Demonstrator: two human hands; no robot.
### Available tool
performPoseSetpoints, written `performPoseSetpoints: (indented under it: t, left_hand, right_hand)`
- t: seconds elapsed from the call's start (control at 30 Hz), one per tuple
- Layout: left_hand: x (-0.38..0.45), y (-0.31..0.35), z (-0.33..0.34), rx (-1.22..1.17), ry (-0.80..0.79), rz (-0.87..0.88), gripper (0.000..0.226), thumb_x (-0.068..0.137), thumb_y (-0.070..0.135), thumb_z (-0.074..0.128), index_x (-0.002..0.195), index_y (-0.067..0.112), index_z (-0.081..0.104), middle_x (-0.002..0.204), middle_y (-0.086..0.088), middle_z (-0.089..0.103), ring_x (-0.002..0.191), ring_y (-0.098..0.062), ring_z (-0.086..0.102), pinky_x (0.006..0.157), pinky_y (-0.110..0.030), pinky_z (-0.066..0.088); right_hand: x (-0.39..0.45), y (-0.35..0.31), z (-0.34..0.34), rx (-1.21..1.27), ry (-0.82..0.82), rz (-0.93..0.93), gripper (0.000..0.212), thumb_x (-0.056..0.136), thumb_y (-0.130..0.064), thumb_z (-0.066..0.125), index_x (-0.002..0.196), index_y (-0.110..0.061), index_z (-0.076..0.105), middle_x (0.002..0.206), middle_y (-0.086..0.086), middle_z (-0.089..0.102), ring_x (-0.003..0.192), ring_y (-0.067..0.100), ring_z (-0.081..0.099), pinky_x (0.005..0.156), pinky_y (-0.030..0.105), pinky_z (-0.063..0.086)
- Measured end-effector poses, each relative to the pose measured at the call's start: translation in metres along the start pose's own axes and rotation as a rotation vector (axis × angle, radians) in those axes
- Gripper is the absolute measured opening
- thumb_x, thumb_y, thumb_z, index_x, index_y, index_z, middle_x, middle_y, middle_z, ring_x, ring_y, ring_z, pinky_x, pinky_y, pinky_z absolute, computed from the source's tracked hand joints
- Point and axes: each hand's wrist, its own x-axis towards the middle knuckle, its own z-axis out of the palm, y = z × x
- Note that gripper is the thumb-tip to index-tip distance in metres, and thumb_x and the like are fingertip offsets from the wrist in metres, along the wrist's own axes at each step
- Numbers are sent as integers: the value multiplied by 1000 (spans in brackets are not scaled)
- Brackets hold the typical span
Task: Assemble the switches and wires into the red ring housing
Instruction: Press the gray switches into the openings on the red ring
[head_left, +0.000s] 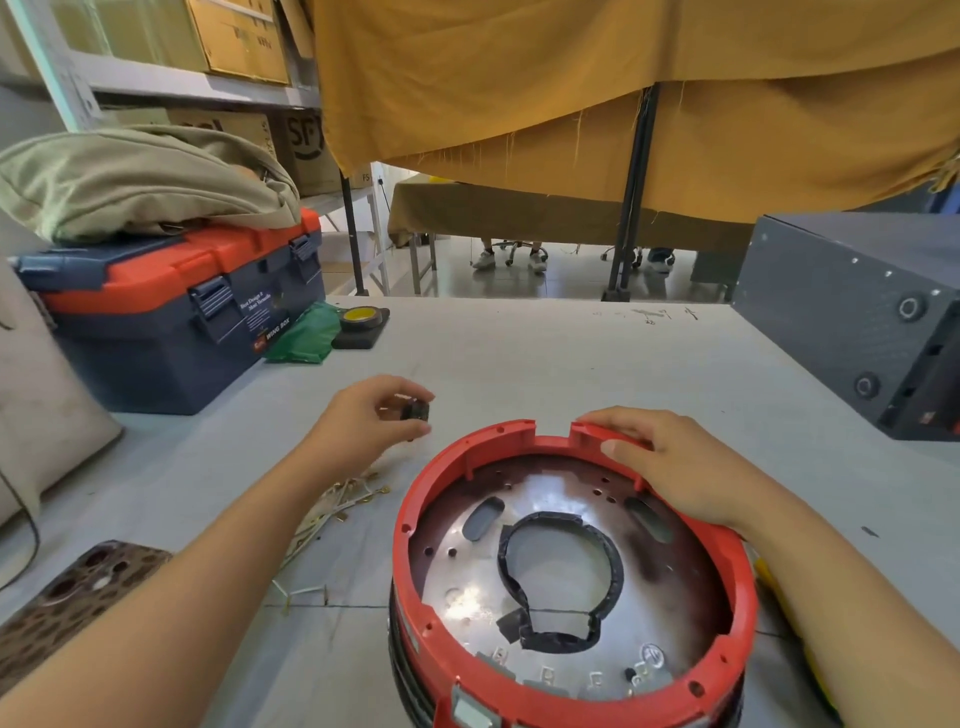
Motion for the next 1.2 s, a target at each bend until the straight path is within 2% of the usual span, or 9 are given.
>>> performPoseSetpoints:
  t: [0.07,0.2,0.37,0.53,0.7,0.83,1.0,1.1,1.2]
  left_hand:
    - [-7,17,4,-311,-28,31,30,78,-3,70,97,20,68,103,3,70,87,-2,67,71,-11,51]
    - [-13,49,16,-747,-175,116,28,74,-8,66,97,9,63,101,-12,72,97,-23,68,82,-25,54]
    - [-13,69,32,-1018,-431,195,26,79,-6,57,97,11,64,117,-17,65,106,-37,64,81,-33,55]
    - [-15,68,40,-1067,-555,185,29,85,-10,45,100,9,62,120,-24,62,114,-41,58,85,-33,54]
    - [-17,64,39,-1124,-545,167,27,81,-12,48,91,9,62,107,-18,67,111,-43,59,84,-35,54]
    - [-18,65,38,-1133,-520,152,21,79,-8,51,88,9,59,107,-14,68,107,-39,62,81,-36,55]
    - [-19,66,40,-991,-492,153,25,78,-6,55,92,13,61,105,-13,70,95,-34,68,79,-33,56]
    - [-20,67,42,-831,-477,183,27,77,-5,59,98,12,61,102,-9,70,91,-27,69,81,-28,53]
    - [-22,68,43,-627,-436,211,28,72,3,69,95,18,65,98,-4,70,91,-18,67,84,-23,51]
  right_hand:
    - [0,0,0,-2,0,2,32,97,-15,50,122,-32,60,121,-19,60,114,3,53,99,19,37]
    - [-1,-1,-1,-24,4,1,32,97,-17,50,124,-29,59,123,-16,60,116,5,53,100,20,36]
    - [-1,-2,-1,-55,18,8,31,97,-19,50,124,-31,59,123,-15,60,113,7,53,93,17,35]
    - [-1,-1,-1,-59,16,20,30,97,-21,50,122,-35,59,121,-13,62,111,10,55,98,24,39]
    - [-1,-1,-1,-52,16,24,30,97,-22,50,122,-35,59,121,-14,62,111,9,55,99,26,40]
    - [-1,-1,-1,-53,19,26,30,97,-22,50,123,-35,59,122,-15,61,112,9,55,98,24,39]
    - [-2,-2,-1,-61,26,29,29,97,-22,49,122,-34,59,121,-13,62,110,10,55,94,22,39]
    - [-2,-2,-1,-68,28,31,30,97,-22,50,123,-34,59,122,-13,62,111,10,55,94,22,38]
    - [-2,-3,-1,-76,26,30,30,97,-23,49,123,-33,59,123,-13,61,112,10,55,95,23,39]
